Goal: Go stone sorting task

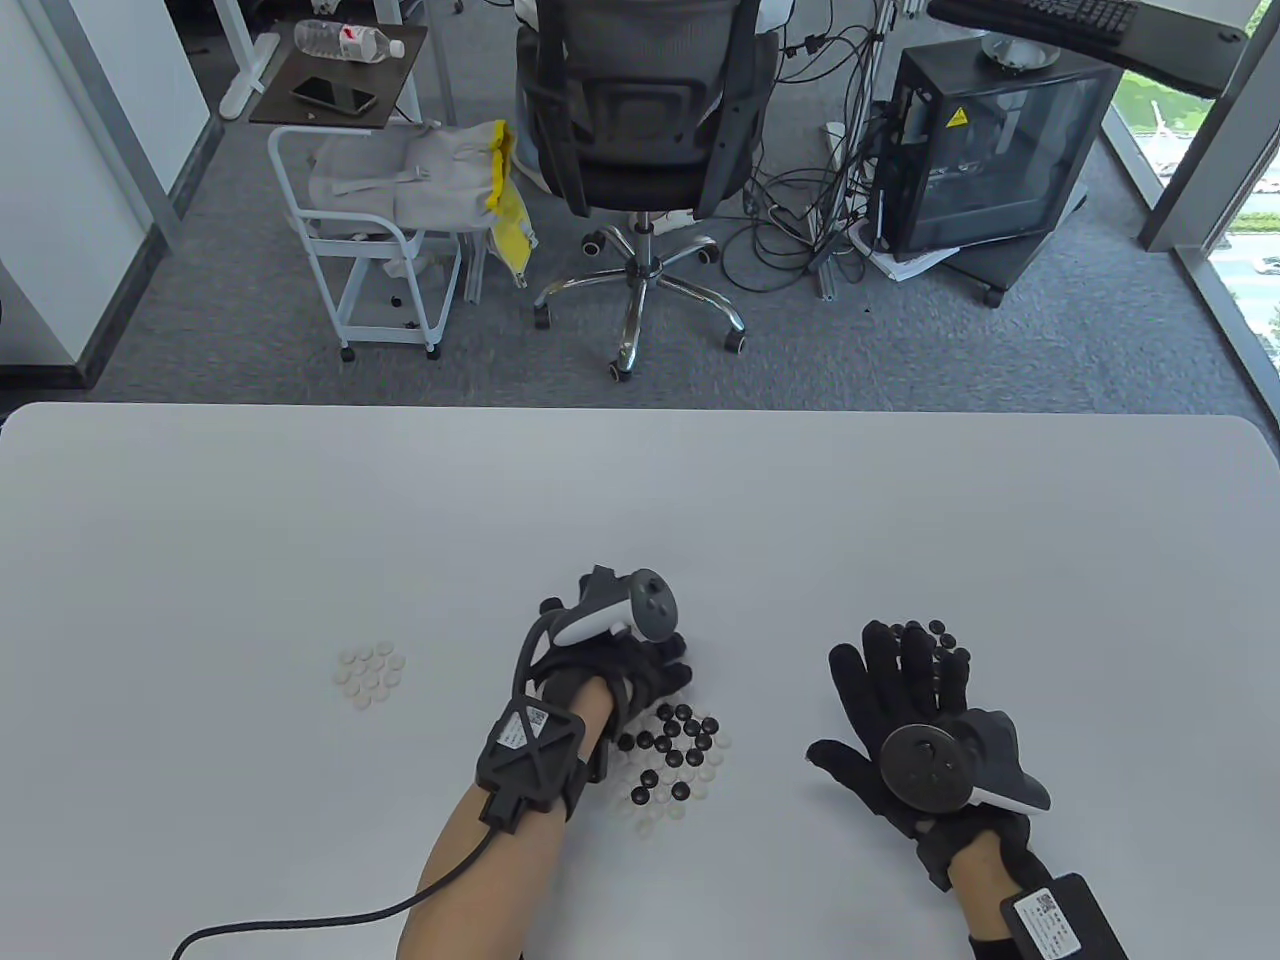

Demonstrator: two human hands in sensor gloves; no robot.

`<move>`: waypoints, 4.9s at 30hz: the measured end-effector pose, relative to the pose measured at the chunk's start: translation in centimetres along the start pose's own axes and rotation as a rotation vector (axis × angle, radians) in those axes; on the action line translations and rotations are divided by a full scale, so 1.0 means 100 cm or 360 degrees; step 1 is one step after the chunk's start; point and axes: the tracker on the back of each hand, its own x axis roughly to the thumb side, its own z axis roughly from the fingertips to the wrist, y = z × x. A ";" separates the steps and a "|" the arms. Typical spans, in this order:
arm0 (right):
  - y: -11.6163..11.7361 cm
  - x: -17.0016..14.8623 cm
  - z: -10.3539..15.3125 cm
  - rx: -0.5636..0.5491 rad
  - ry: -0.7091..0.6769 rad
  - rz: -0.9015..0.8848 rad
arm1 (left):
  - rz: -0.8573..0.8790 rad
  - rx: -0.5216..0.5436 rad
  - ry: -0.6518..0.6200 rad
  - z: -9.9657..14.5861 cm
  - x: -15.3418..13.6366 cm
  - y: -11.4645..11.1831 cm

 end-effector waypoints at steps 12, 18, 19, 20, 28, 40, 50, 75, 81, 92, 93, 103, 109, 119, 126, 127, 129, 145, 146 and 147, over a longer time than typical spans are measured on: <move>0.000 -0.001 -0.001 0.0034 0.0019 -0.0013 | 0.0232 -0.0068 0.0575 0.045 -0.139 0.019; 0.002 -0.002 -0.002 0.0065 0.0026 -0.0017 | 0.0315 -0.0067 0.0649 0.055 -0.166 0.016; 0.002 -0.002 -0.002 0.0068 0.0027 -0.0018 | 0.0324 -0.0063 0.0658 0.056 -0.169 0.015; 0.002 -0.002 -0.002 0.0069 0.0029 -0.0019 | 0.0335 -0.0062 0.0665 0.057 -0.171 0.015; 0.001 -0.003 -0.002 0.0058 0.0030 -0.0025 | 0.0300 -0.0078 0.0756 0.063 -0.182 0.016; 0.002 -0.003 -0.001 0.0067 0.0040 -0.0030 | 0.0229 0.0015 0.0623 0.074 -0.157 0.038; 0.003 -0.002 -0.002 0.0088 0.0039 -0.0018 | -0.0122 -0.0111 -0.0057 0.062 -0.045 0.023; 0.003 -0.001 -0.001 0.0092 0.0034 -0.0056 | 0.0210 -0.0057 0.0301 0.020 -0.092 0.020; 0.003 -0.002 -0.001 0.0094 0.0038 -0.0055 | 0.0208 -0.0062 0.0511 0.040 -0.138 0.021; 0.006 -0.004 -0.002 0.0118 0.0050 -0.0051 | 0.0224 -0.0069 0.0677 0.059 -0.170 0.017; 0.006 -0.004 -0.002 0.0118 0.0049 -0.0050 | 0.0219 -0.0069 0.0691 0.059 -0.171 0.017; 0.005 -0.005 -0.002 0.0112 0.0058 -0.0061 | 0.0199 -0.0045 0.0601 0.067 -0.157 0.028; 0.005 -0.005 -0.002 0.0119 0.0056 -0.0061 | 0.0033 -0.0091 0.0308 0.069 -0.112 0.034; 0.005 -0.005 -0.002 0.0133 0.0055 -0.0058 | -0.0125 -0.0213 -0.0124 0.058 -0.038 0.014; 0.005 -0.005 -0.002 0.0145 0.0061 -0.0062 | -0.0167 -0.0249 -0.0237 0.042 -0.003 0.001; 0.005 -0.005 -0.002 0.0146 0.0060 -0.0061 | -0.0175 -0.0256 -0.0241 0.040 -0.001 -0.001; 0.005 -0.005 -0.002 0.0146 0.0059 -0.0063 | -0.0227 -0.0262 -0.0233 0.033 0.007 -0.006; 0.002 -0.008 0.000 0.0127 0.0060 -0.0076 | 0.0101 -0.0193 0.0247 0.033 -0.092 0.015; 0.003 -0.009 0.000 0.0129 0.0062 -0.0076 | 0.0106 -0.0190 0.0309 0.037 -0.104 0.015; 0.002 -0.009 0.001 0.0132 0.0063 -0.0075 | 0.0103 -0.0181 0.0356 0.041 -0.116 0.016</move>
